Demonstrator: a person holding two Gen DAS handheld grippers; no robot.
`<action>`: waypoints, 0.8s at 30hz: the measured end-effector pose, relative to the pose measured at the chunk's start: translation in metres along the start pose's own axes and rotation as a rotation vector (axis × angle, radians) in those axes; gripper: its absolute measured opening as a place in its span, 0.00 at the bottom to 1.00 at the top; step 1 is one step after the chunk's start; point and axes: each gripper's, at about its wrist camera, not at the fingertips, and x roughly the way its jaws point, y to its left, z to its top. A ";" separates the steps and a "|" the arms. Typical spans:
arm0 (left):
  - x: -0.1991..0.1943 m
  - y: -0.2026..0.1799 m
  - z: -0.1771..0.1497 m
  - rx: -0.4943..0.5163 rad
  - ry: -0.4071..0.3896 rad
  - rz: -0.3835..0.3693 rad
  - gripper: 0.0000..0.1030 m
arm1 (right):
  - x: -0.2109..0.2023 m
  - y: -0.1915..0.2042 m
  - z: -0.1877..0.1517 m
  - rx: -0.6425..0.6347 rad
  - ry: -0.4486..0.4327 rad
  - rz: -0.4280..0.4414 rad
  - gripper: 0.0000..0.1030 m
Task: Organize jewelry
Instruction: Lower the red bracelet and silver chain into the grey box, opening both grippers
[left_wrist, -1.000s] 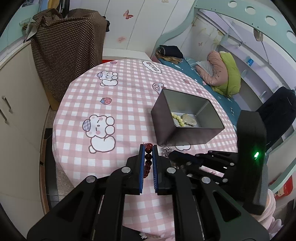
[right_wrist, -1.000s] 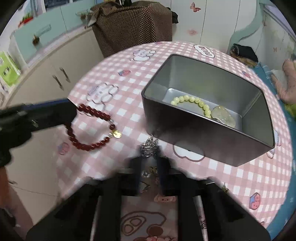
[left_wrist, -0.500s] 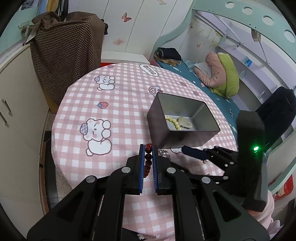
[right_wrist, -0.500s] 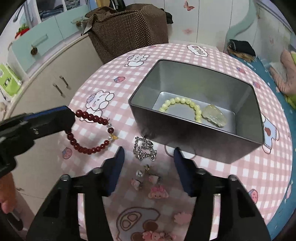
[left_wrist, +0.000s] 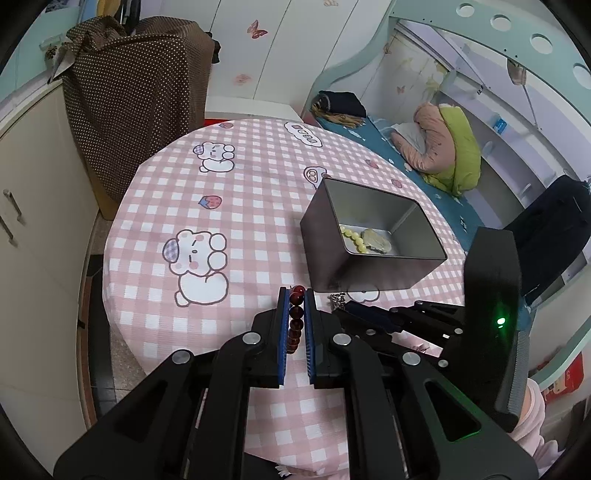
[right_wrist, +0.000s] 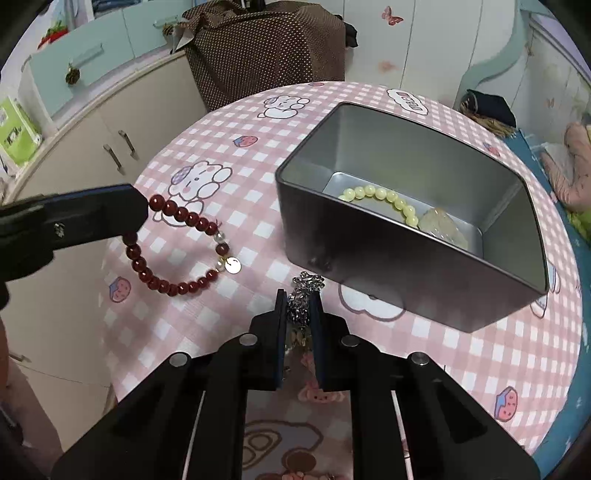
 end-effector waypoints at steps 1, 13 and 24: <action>-0.001 -0.002 0.000 0.004 -0.002 -0.002 0.08 | -0.003 -0.001 0.000 0.005 -0.006 0.004 0.11; -0.013 -0.024 0.006 0.048 -0.039 -0.017 0.08 | -0.053 -0.029 -0.001 0.095 -0.109 0.038 0.11; -0.037 -0.052 0.022 0.085 -0.116 -0.046 0.08 | -0.098 -0.060 0.000 0.153 -0.220 0.044 0.11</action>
